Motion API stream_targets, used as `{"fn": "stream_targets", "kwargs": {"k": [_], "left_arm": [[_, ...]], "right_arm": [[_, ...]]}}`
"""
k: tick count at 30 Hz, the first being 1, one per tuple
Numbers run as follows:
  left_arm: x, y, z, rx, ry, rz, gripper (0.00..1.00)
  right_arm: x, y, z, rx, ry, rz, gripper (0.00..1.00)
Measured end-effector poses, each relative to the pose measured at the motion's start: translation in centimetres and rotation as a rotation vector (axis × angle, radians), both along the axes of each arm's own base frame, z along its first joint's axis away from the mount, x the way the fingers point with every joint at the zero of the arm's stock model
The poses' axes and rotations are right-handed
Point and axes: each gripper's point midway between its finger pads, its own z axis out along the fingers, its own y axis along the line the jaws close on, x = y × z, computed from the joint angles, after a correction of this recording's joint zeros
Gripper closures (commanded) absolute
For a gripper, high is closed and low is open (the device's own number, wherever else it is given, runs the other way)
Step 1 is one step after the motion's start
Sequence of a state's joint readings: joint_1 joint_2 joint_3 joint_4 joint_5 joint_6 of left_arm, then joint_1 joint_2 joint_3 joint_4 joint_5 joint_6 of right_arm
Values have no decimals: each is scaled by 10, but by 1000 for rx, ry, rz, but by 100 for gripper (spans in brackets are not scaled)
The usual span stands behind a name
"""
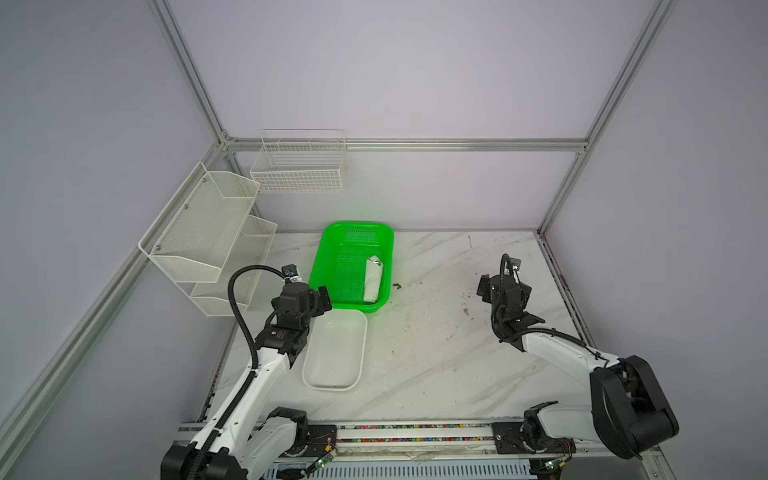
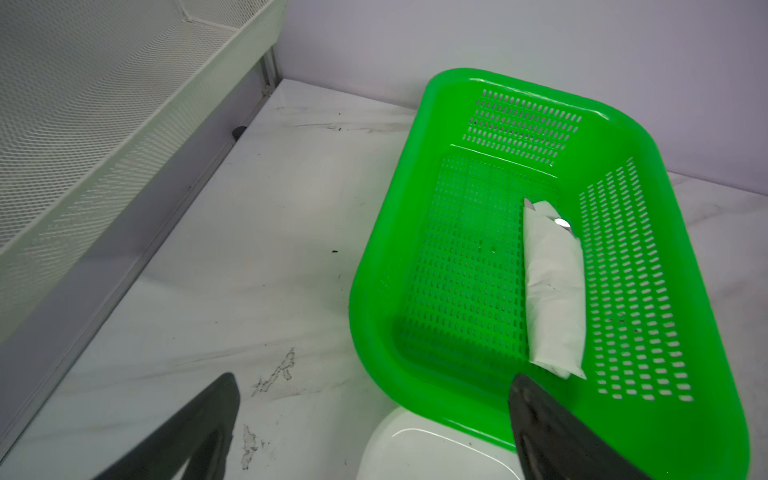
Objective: Place the utensils on the paper napkin and roll it up
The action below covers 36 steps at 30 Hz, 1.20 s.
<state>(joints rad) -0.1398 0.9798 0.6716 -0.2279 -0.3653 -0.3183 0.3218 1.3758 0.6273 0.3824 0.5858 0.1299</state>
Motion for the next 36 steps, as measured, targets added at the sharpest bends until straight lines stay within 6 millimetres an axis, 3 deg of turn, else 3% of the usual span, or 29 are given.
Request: {"fn": "stream_targets", "kwargs": {"k": [6,11,17,22,25,36], "left_arm": [[4,33,-35,57,1,105,0],[8,38,-68,108,-4,92,0],[29,34,-68,142,-137,59,0],[45,28,-64,174,-211,13,0],[53,28,-62,176,-254,2,0],[61,31,-59,167,-335,25,0]], "right_arm": [[22,-12,-31,-56,-13,33,3],[30,-5,-37,-61,-93,127,3],[35,-9,-32,-31,-206,204,3],[29,-7,-50,-29,-215,239,3],[31,-8,-47,-23,-229,224,3],[34,-15,-37,-26,-267,180,3]]}}
